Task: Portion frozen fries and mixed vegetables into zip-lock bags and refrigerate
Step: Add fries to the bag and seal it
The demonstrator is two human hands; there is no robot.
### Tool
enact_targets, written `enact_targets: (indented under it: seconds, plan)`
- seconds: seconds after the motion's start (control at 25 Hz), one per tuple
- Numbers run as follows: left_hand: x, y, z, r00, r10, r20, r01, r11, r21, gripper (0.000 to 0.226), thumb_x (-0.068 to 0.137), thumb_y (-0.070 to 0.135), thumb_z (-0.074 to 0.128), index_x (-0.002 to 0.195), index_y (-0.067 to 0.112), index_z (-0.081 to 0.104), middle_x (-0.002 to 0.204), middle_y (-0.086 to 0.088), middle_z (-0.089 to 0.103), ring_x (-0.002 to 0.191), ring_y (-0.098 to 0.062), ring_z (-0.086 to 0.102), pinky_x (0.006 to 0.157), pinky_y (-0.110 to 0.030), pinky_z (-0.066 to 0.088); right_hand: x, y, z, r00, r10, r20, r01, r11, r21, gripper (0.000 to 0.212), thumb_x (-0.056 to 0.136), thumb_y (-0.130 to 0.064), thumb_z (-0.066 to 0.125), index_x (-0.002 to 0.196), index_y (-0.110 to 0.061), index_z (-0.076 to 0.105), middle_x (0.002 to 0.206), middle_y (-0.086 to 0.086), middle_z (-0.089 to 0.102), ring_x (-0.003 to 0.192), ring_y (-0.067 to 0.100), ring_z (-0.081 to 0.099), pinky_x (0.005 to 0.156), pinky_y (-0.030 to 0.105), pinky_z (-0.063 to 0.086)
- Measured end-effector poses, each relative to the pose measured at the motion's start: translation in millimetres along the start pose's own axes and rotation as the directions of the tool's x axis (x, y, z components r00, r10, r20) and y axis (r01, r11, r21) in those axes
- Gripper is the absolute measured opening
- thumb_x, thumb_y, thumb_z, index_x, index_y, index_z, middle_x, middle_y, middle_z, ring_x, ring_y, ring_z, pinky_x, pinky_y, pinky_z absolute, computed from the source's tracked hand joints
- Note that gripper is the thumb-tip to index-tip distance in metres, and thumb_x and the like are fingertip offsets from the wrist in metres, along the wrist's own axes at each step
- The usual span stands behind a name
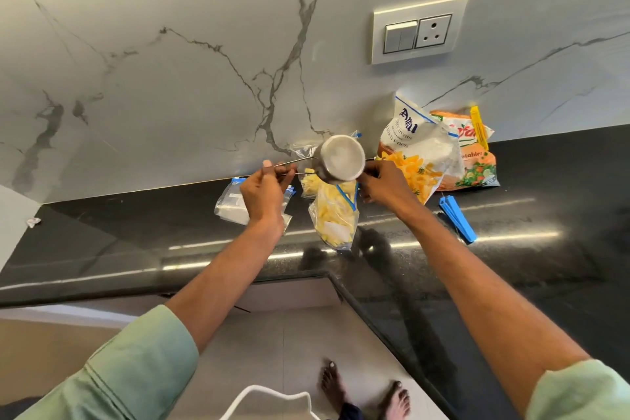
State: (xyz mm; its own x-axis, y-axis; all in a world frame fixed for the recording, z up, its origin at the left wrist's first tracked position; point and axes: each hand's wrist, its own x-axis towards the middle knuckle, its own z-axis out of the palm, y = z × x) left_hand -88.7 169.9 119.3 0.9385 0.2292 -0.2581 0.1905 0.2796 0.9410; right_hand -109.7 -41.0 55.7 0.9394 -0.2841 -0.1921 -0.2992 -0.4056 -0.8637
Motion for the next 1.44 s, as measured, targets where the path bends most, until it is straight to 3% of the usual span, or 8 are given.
enact_targets:
  seconds: [0.08, 0.2, 0.36, 0.56, 0.88, 1.16, 1.28, 1.44]
  plan:
    - [-23.5, -7.8, 3.5, 0.904, 0.375, 0.204, -0.415, 0.884, 0.214, 0.032, 0.108, 0.015, 0.050, 0.087, 0.001, 0.068, 0.084, -0.006, 0.074, 0.081, -0.017, 0.076, 0.074, -0.031, 0.062, 1.6, 10.7, -10.0, 0.999, 0.021, 0.029, -0.019, 0.997, -0.073, 0.012, 0.084, -0.005, 0.069, 0.091, -0.013, 0.075, 0.081, 0.015, 0.077, 0.078, 0.033, 0.074, 0.080, 0.057, 0.062]
    - [-53.4, -21.7, 1.3, 0.488, 0.697, 0.526, -0.867, 0.458, 0.197, 0.022, 0.099, -0.005, 0.056, 0.082, -0.002, 0.070, 0.095, -0.005, 0.068, 0.090, -0.008, 0.069, 0.077, -0.025, 0.056, -0.1, 30.2, -34.1, 0.997, 0.049, 0.051, -0.048, 0.998, -0.029, 0.010, 0.091, 0.004, 0.070, 0.097, -0.004, 0.073, 0.086, 0.019, 0.075, 0.074, 0.028, 0.072, 0.075, 0.037, 0.064]
    - [-82.7, -62.7, -5.3, 0.007, 0.610, 0.792, -0.978, 0.169, -0.122, 0.020, 0.101, 0.000, 0.051, 0.092, -0.003, 0.069, 0.108, -0.014, 0.067, 0.089, -0.018, 0.068, 0.077, -0.019, 0.057, -7.2, 48.4, -59.3, 0.984, 0.178, 0.032, -0.180, 0.947, 0.265, 0.025, 0.104, -0.024, 0.062, 0.110, -0.002, 0.074, 0.099, 0.019, 0.077, 0.083, 0.026, 0.074, 0.069, 0.027, 0.056]
    - [-90.3, -135.6, -16.9, -0.226, 0.418, 0.880, -0.965, 0.025, -0.260, 0.016, 0.101, 0.006, 0.062, 0.096, -0.004, 0.074, 0.109, -0.013, 0.073, 0.089, -0.020, 0.070, 0.080, -0.026, 0.060, -4.6, 59.6, -47.8, 0.932, 0.282, 0.225, -0.355, 0.834, 0.423, 0.044, 0.104, -0.043, 0.061, 0.123, -0.004, 0.066, 0.110, 0.018, 0.074, 0.096, 0.032, 0.077, 0.086, 0.045, 0.064]
    - [-83.2, -189.1, -0.4, -0.265, 0.237, 0.935, -0.964, -0.035, -0.264, 0.020, 0.104, 0.009, 0.057, 0.106, -0.004, 0.072, 0.119, -0.013, 0.067, 0.101, -0.019, 0.069, 0.085, -0.029, 0.060, -6.9, 49.6, -34.6, 0.964, 0.205, 0.168, -0.252, 0.902, 0.350, 0.035, 0.101, -0.040, 0.066, 0.120, -0.011, 0.069, 0.114, 0.011, 0.075, 0.097, 0.028, 0.078, 0.089, 0.045, 0.063]
    - [-89.3, -201.9, 6.5, -0.132, -0.033, 0.991, -0.990, 0.046, -0.130, 0.029, 0.103, 0.015, 0.059, 0.120, -0.008, 0.063, 0.134, -0.016, 0.051, 0.105, -0.025, 0.065, 0.075, -0.035, 0.063, -4.2, 50.6, -21.2, 0.990, 0.141, -0.007, -0.138, 0.980, 0.146, 0.042, 0.093, -0.050, 0.074, 0.114, -0.014, 0.074, 0.100, 0.001, 0.078, 0.082, 0.022, 0.078, 0.075, 0.042, 0.064]
    - [-89.7, -188.7, 10.2, -0.121, 0.042, 0.992, -0.992, 0.041, -0.123, 0.036, 0.103, 0.031, 0.060, 0.120, -0.001, 0.065, 0.137, -0.015, 0.052, 0.113, -0.024, 0.061, 0.091, -0.034, 0.059, -3.7, 48.6, -12.6, 0.993, 0.011, -0.117, -0.019, 0.998, -0.062, 0.027, 0.097, -0.037, 0.071, 0.114, -0.017, 0.077, 0.101, -0.001, 0.079, 0.090, 0.018, 0.073, 0.074, 0.030, 0.050]
    - [-61.2, -135.7, 15.2, 0.066, 0.357, 0.932, -0.996, 0.077, 0.040, 0.030, 0.100, 0.032, 0.064, 0.114, 0.006, 0.069, 0.123, -0.014, 0.064, 0.094, -0.020, 0.065, 0.078, -0.027, 0.057, -9.0, 44.1, -12.4, 0.978, -0.140, -0.157, 0.113, 0.979, -0.171, 0.017, 0.097, -0.028, 0.070, 0.112, -0.025, 0.077, 0.094, -0.006, 0.079, 0.086, 0.016, 0.070, 0.074, 0.035, 0.052]
